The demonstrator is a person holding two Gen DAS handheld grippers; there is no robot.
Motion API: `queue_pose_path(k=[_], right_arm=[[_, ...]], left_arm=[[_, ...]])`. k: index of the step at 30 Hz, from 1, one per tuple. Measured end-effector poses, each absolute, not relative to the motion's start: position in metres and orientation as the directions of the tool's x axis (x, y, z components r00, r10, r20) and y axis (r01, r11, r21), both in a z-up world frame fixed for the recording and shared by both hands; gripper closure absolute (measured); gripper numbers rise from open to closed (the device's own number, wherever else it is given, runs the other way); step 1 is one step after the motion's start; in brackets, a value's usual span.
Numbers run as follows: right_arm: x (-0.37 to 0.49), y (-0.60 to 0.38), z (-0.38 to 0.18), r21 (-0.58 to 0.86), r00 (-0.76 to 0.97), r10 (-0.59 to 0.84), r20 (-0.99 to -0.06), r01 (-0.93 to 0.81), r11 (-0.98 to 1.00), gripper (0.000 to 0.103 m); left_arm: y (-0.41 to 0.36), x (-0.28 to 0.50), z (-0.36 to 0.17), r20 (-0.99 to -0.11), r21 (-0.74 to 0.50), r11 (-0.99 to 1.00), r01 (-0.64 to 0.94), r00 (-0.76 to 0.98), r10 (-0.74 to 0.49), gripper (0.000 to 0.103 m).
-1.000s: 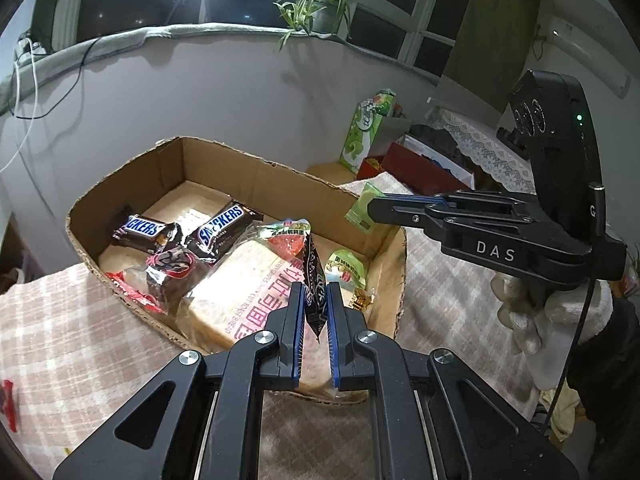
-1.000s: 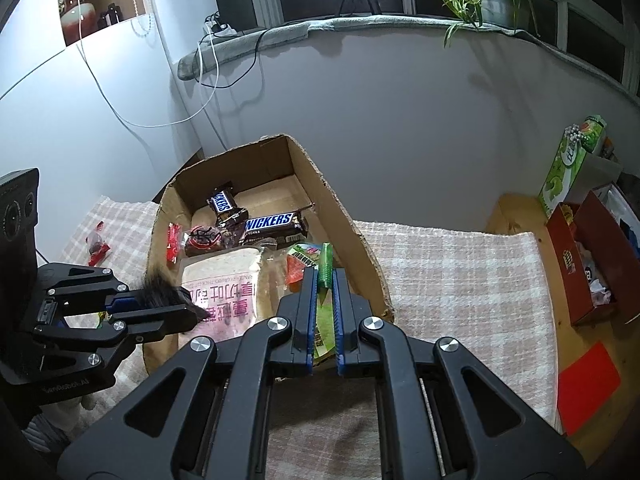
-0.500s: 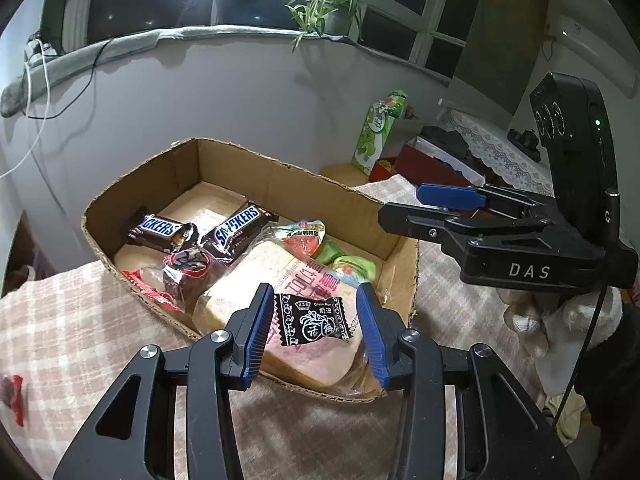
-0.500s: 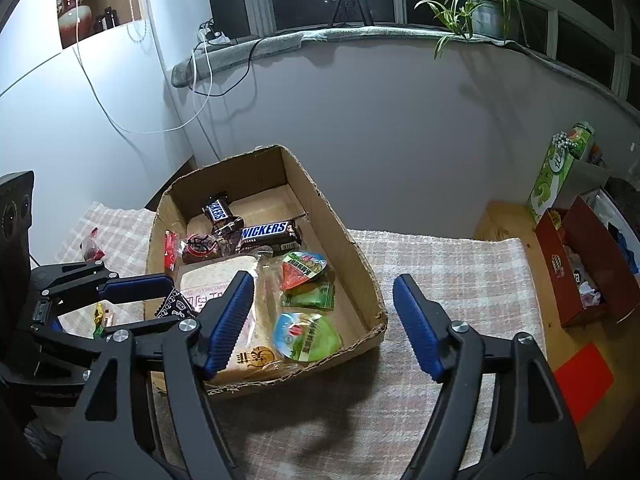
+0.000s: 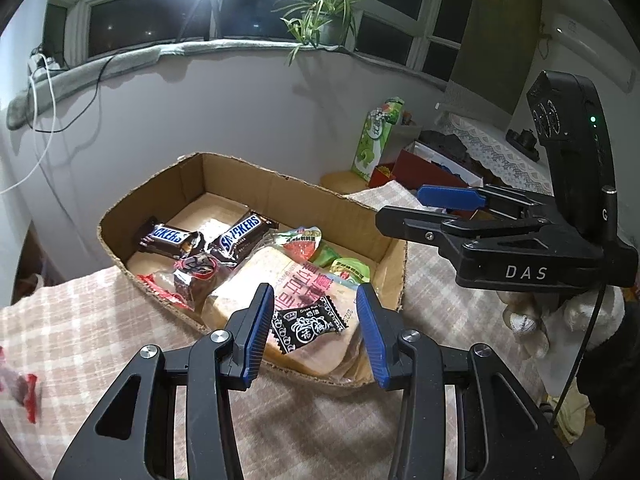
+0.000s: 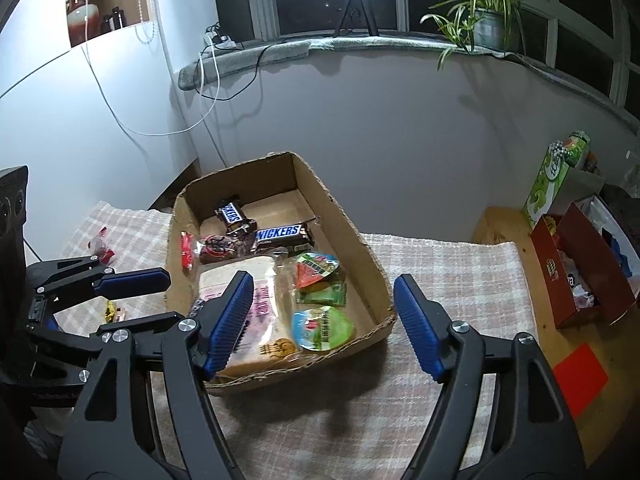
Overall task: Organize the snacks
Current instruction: 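Move both open tools away from the box over the candies on the cloth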
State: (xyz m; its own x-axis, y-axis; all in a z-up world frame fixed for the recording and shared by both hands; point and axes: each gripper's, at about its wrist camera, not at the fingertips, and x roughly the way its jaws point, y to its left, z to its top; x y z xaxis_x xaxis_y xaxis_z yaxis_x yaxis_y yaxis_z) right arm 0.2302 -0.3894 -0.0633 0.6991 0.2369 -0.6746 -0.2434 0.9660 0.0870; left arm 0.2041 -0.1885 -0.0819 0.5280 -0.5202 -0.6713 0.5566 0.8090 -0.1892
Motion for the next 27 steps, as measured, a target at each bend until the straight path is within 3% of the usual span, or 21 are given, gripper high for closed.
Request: queue_pose_path(k=[27], right_arm=[[0.173, -0.312, -0.05, 0.089, 0.662, 0.333, -0.671, -0.374, 0.923, 0.027]], left_arm=[[-0.095, 0.166, -0.062, -0.642, -0.201, 0.871, 0.449, 0.611, -0.463, 0.062]])
